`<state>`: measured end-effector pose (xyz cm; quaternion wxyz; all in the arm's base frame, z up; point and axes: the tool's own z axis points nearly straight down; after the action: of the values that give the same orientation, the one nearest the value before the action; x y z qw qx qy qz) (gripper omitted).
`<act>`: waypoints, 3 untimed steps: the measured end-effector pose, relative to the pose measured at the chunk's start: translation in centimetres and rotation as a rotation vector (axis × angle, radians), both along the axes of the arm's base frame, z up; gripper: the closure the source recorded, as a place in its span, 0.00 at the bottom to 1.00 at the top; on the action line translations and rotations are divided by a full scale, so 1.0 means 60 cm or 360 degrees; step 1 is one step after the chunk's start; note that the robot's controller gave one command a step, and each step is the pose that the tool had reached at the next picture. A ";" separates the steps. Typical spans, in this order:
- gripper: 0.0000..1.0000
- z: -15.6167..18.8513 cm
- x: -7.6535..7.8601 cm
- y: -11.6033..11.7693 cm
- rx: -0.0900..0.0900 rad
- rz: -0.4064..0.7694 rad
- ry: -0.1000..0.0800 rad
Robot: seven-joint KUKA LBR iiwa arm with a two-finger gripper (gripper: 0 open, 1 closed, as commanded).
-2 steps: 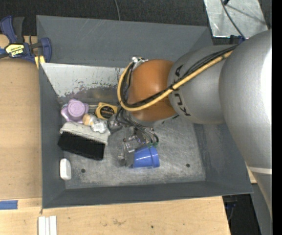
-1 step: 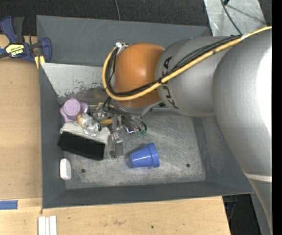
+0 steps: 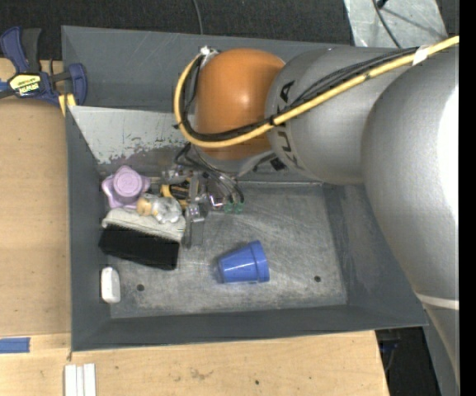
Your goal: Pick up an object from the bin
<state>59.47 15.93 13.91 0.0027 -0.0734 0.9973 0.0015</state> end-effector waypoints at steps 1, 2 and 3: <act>1.00 -0.095 -0.025 0.049 -0.0011 -0.0082 -0.0026; 1.00 -0.095 -0.025 0.049 -0.0011 -0.0082 -0.0026; 1.00 -0.024 -0.039 0.055 -0.0006 -0.0090 0.0001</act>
Offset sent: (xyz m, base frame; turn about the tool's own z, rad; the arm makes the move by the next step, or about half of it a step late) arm 0.0000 0.0000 0.0000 0.0000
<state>57.15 19.26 12.47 0.0023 -0.0452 0.9990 -0.0005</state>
